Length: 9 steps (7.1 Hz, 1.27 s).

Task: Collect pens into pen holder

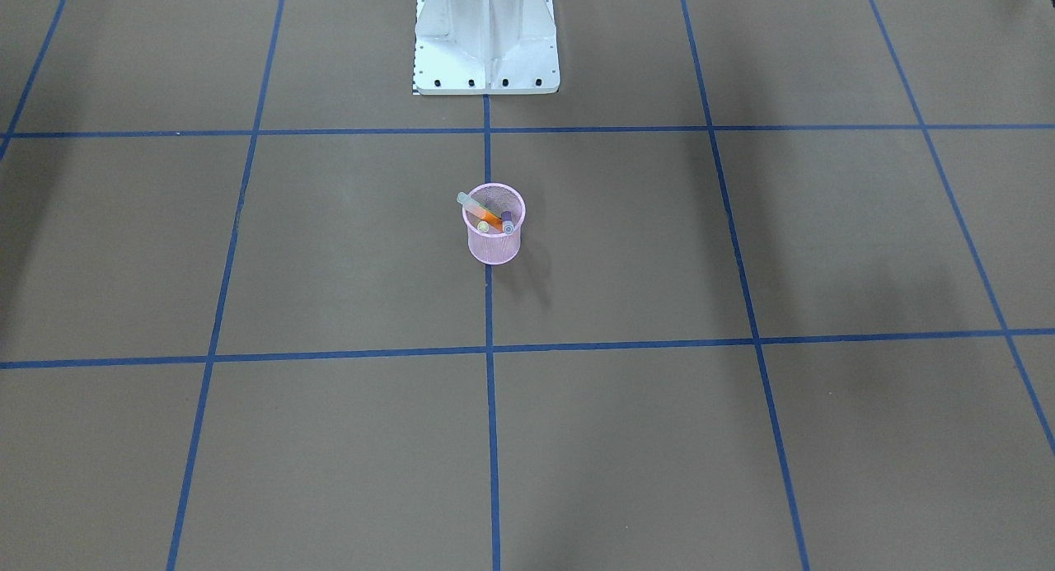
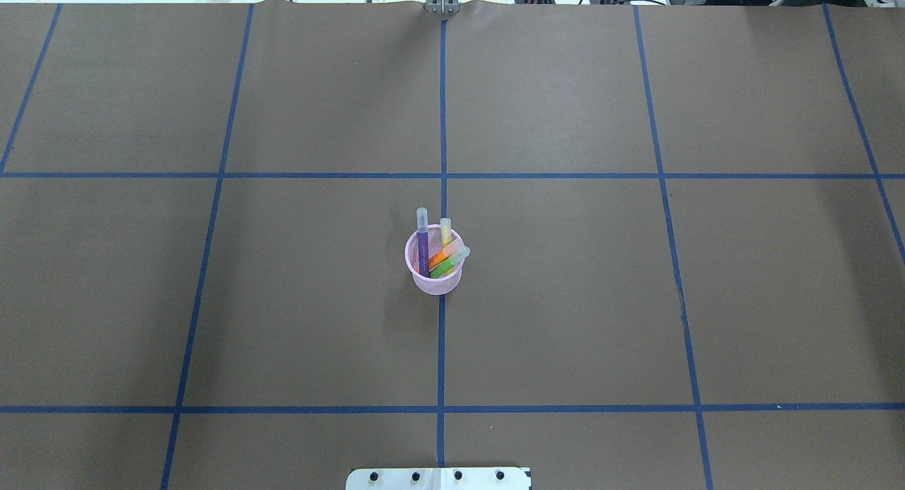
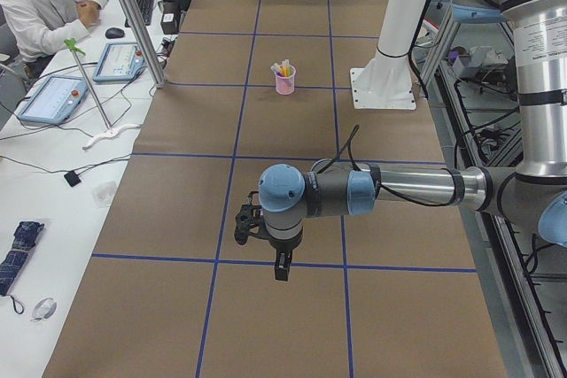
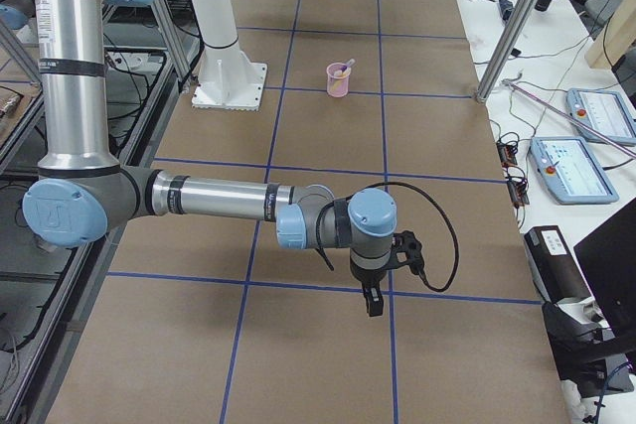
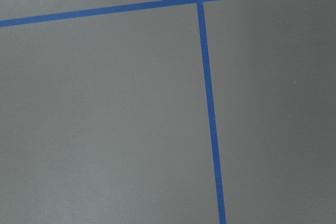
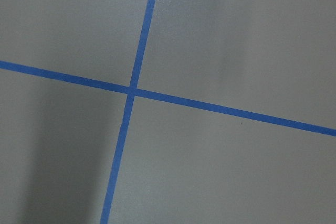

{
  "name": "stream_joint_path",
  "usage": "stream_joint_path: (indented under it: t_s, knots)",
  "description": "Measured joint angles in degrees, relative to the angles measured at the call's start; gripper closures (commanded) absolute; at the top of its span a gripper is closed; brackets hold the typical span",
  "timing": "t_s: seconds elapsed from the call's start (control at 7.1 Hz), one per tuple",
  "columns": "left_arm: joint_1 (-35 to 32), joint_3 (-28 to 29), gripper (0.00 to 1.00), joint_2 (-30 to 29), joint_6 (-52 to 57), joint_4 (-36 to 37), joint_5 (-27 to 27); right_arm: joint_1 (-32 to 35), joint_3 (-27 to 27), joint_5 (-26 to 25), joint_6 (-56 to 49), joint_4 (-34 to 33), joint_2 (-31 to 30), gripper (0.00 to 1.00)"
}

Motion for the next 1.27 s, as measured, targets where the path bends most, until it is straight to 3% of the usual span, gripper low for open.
stream_joint_path:
  t_s: [1.27]
  knots:
    - [0.0, -0.7, 0.00, 1.4, 0.1, 0.0, 1.0, 0.0, 0.3, 0.5, 0.1, 3.0, -2.4, 0.00]
